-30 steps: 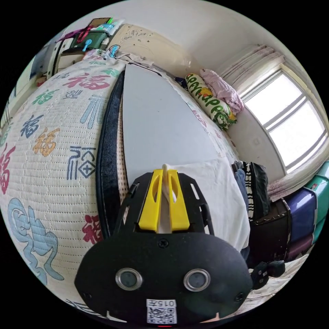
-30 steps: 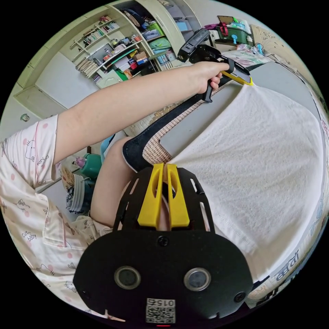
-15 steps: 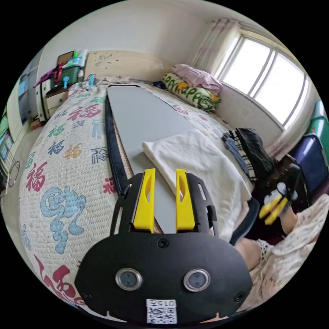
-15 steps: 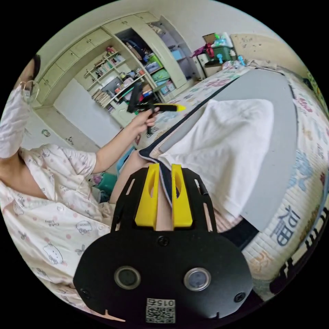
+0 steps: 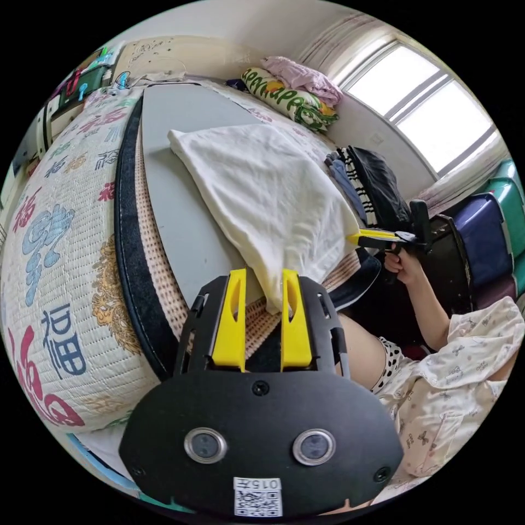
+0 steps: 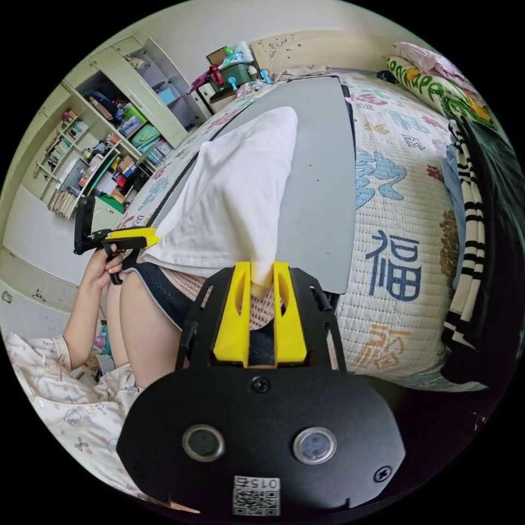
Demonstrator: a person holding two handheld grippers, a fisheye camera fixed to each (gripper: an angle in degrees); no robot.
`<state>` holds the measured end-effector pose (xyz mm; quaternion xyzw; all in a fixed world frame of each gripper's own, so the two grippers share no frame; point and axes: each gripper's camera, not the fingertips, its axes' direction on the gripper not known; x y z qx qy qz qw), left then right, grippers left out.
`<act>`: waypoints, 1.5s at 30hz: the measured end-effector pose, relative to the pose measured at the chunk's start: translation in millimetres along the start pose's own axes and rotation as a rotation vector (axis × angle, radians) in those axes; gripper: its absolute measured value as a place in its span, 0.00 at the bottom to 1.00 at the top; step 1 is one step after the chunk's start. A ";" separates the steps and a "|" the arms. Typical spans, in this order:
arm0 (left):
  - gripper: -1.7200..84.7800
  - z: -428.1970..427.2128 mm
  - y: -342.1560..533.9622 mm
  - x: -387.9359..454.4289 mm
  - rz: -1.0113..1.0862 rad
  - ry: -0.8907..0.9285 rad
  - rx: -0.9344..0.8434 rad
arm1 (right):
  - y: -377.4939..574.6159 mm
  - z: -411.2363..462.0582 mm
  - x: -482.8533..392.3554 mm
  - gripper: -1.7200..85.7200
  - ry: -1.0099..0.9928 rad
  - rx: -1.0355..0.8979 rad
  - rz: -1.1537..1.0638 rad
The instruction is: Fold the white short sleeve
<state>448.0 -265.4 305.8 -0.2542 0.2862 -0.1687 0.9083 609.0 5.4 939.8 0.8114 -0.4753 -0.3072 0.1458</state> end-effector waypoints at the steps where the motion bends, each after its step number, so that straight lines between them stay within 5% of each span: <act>1: 0.09 3.6 -1.9 2.9 -0.005 -0.014 -0.003 | -3.5 -0.8 -4.5 0.06 -0.007 -0.009 -0.011; 15: 0.06 29.2 19.5 8.4 -0.052 0.029 0.006 | -56.4 -23.3 -42.1 0.08 0.007 -0.035 0.004; 20: 0.10 32.0 33.8 0.0 -0.052 0.110 0.044 | -70.6 -77.1 -14.2 0.14 -0.169 0.106 0.099; 28: 0.17 -7.6 57.0 -27.7 -0.090 0.067 0.429 | -171.7 -132.0 11.5 0.16 -0.239 0.235 0.113; 35: 0.15 3.8 62.1 -136.0 -0.248 0.409 0.595 | -313.4 -90.2 16.3 0.17 -0.317 0.133 0.119; 45: 0.18 75.0 98.7 -228.7 -0.445 0.501 0.622 | -441.9 -5.1 50.0 0.18 -0.358 0.041 0.278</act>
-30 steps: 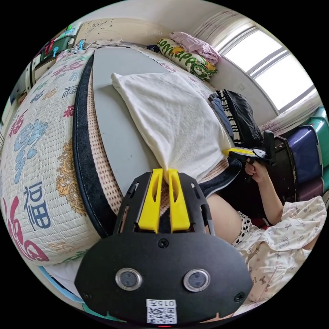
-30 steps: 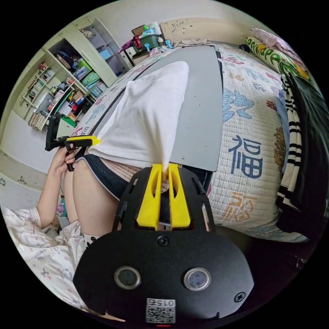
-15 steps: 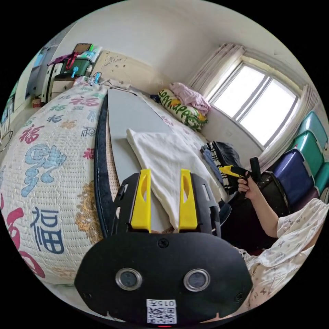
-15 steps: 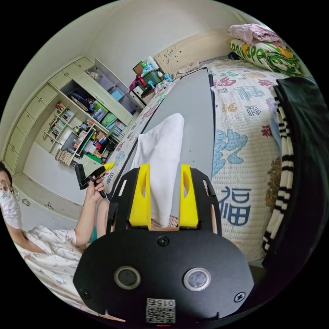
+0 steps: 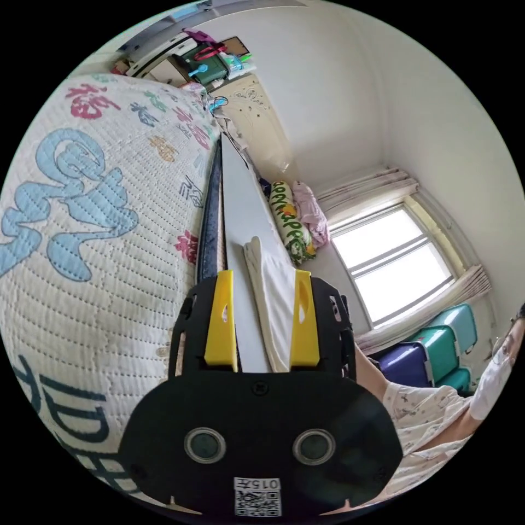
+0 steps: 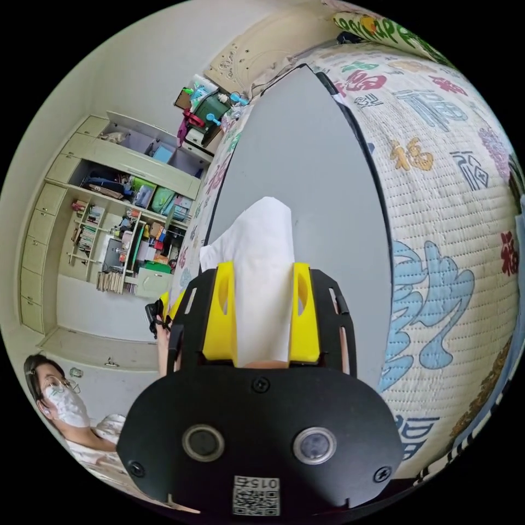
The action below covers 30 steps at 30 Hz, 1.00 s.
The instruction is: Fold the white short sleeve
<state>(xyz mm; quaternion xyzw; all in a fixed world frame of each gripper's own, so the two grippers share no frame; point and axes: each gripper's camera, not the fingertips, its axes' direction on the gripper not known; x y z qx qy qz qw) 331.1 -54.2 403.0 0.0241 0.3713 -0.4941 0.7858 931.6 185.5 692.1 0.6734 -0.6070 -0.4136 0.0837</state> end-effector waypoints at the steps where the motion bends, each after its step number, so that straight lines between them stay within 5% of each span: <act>1: 0.18 1.7 0.9 -1.1 0.003 -0.021 -0.012 | -11.3 16.0 -3.7 0.18 0.020 -0.025 -0.001; 9: 0.21 -0.6 19.3 -47.2 -0.117 -0.015 0.058 | -60.5 95.3 -40.0 0.17 0.217 -0.083 -0.115; 23: 0.22 -25.5 52.9 -48.8 -0.143 -0.140 0.195 | -97.1 243.5 -73.7 0.15 0.214 -0.204 -0.406; 30: 0.22 -43.5 66.0 -34.4 -0.134 -0.177 0.265 | -111.7 243.4 -9.6 0.15 0.078 -0.219 -0.322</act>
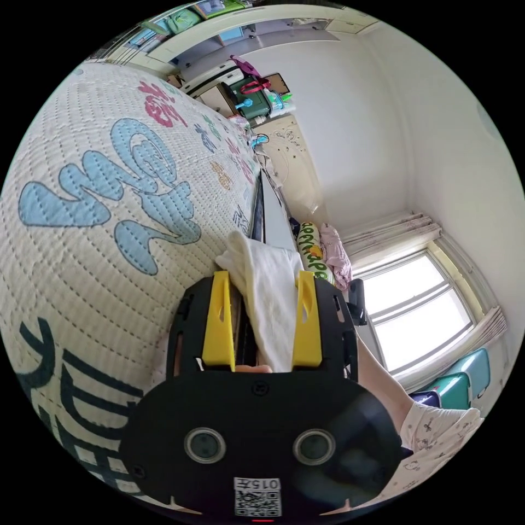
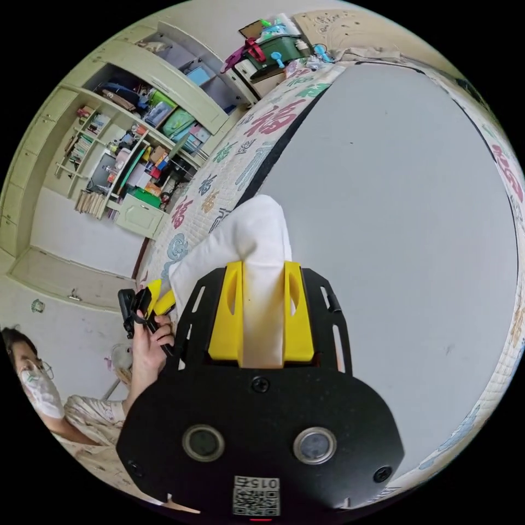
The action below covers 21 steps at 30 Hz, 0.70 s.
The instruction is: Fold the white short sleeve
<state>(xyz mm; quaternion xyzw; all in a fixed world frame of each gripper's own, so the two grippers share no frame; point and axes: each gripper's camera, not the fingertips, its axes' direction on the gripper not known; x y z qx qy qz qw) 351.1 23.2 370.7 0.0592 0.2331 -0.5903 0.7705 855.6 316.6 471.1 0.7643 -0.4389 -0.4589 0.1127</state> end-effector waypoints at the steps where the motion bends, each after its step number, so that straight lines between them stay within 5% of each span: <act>1: 0.22 -3.1 2.5 4.2 0.007 -0.025 0.015 | 2.7 -0.5 16.3 0.15 -0.043 0.007 0.030; 11: 0.22 -14.1 0.9 26.7 0.002 -0.077 0.026 | 16.8 21.4 101.4 0.16 -0.085 -0.016 0.027; 21: 0.10 -50.4 -2.1 40.1 -0.045 0.013 0.045 | 51.1 68.8 168.4 0.16 -0.045 -0.045 -0.018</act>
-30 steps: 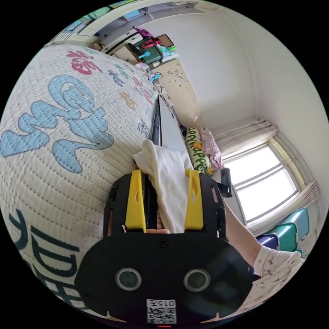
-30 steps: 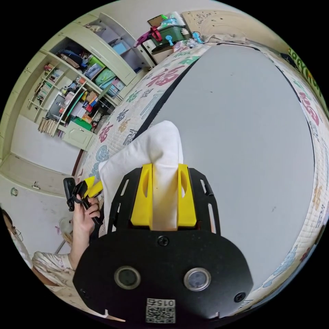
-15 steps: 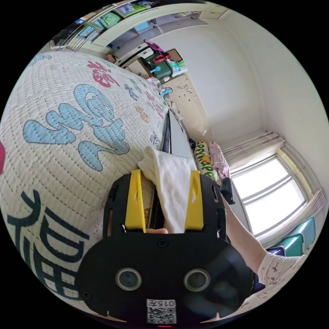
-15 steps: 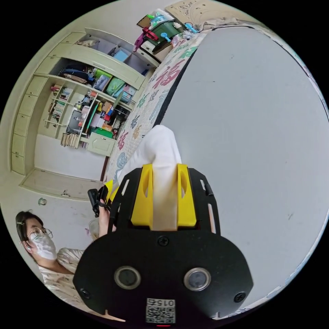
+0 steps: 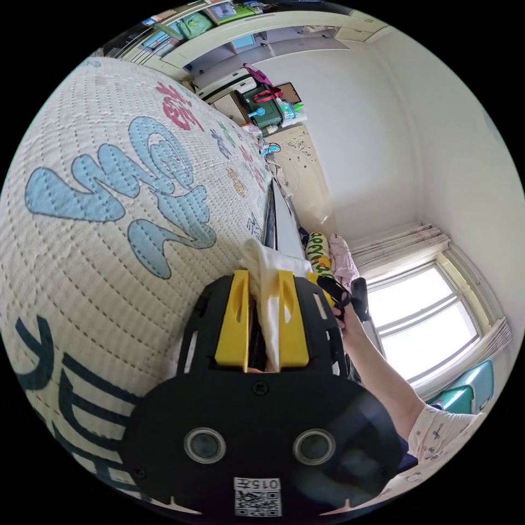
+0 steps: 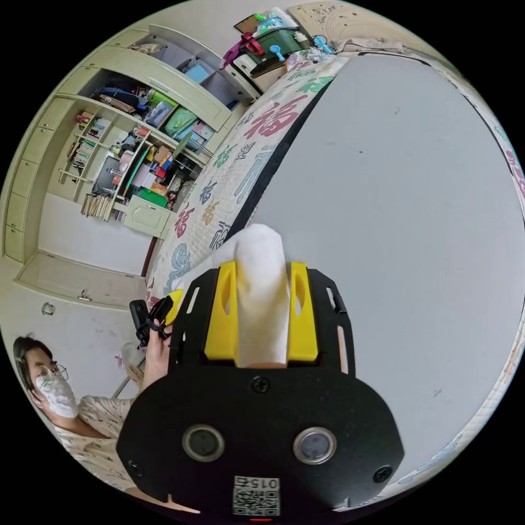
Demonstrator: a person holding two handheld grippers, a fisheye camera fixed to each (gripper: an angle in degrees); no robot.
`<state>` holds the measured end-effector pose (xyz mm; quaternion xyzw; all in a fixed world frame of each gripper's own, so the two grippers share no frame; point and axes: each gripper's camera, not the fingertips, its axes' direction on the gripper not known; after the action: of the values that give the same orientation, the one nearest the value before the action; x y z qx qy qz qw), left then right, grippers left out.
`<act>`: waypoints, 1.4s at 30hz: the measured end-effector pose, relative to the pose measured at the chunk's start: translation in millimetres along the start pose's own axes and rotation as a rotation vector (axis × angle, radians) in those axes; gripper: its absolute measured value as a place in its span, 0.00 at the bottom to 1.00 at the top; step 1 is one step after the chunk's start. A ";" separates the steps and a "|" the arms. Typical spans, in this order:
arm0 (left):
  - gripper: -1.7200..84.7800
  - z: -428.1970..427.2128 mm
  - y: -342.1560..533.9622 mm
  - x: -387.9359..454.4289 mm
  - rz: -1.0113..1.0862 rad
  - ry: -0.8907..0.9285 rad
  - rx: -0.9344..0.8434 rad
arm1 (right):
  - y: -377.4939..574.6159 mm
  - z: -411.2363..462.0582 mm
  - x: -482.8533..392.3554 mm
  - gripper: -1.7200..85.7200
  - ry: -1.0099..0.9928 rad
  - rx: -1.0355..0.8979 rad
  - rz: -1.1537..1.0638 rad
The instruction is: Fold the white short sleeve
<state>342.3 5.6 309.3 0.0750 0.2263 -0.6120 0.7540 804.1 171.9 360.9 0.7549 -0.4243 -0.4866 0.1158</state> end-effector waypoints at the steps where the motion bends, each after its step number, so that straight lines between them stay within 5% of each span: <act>1: 0.09 -6.7 0.0 4.4 0.003 0.013 0.005 | 9.0 4.8 9.5 0.14 -0.010 -0.006 0.003; 10: 0.08 -106.5 10.2 101.7 0.255 0.054 0.117 | 133.1 -29.0 13.0 0.09 -0.088 0.173 -0.218; 16: 0.07 -287.6 30.6 214.0 0.470 0.121 0.374 | 240.8 -68.9 -73.8 0.09 -0.225 0.279 -0.561; 25: 0.07 -613.5 144.4 402.7 0.923 -0.154 0.639 | 430.0 -20.4 -157.8 0.08 -0.547 0.385 -0.894; 31: 0.07 -740.3 230.7 399.8 0.803 -0.433 0.643 | 533.2 121.2 -182.4 0.08 -0.596 0.158 -0.868; 42: 0.07 -843.5 317.9 331.2 0.549 -0.582 0.589 | 642.8 281.6 -220.7 0.08 -0.513 -0.105 -0.897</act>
<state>485.2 116.3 -633.8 0.1679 -0.2043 -0.4242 0.8661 193.6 11.1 738.4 0.7122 -0.0490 -0.6783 -0.1741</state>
